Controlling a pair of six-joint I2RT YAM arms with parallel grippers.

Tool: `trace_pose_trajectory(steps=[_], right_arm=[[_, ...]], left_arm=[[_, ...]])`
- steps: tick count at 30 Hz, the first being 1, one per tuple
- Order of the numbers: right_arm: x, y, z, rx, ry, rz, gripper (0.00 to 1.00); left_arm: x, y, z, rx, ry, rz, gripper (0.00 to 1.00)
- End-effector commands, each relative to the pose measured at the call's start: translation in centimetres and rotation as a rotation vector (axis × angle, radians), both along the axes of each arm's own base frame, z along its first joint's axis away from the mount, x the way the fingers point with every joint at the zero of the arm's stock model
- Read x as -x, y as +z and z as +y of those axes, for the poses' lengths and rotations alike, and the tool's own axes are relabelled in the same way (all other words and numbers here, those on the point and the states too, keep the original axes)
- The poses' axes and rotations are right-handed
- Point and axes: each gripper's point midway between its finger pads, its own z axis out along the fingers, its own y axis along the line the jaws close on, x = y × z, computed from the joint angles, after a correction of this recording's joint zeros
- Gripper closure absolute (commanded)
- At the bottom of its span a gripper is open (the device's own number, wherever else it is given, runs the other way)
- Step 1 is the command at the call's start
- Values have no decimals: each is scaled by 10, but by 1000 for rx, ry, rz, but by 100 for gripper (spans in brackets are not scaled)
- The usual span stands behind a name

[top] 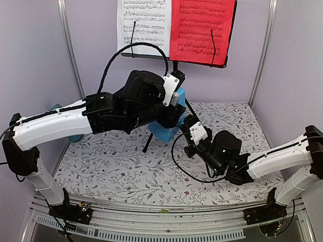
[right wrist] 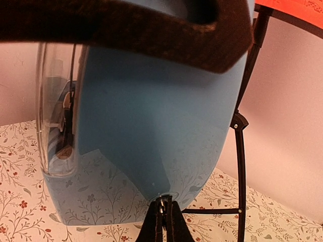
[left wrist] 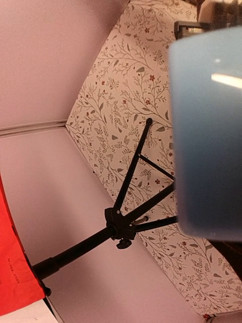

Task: Set up the instrument practice props

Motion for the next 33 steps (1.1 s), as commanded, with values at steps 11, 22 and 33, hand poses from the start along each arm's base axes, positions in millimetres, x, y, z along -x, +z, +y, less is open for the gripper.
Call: trace_pose_trajectory(steps=[11,22,33], right_arm=[[13,39,10,-197,121,159,100],[46,89,30,-625,506,619,100],[34,125,8,-970,560,891,100]], left_arm=[[21,51,14,284,-84,-125,100],[47,75,33,494,-202,-348,100],[62,74,47,574,-239,-547,100]])
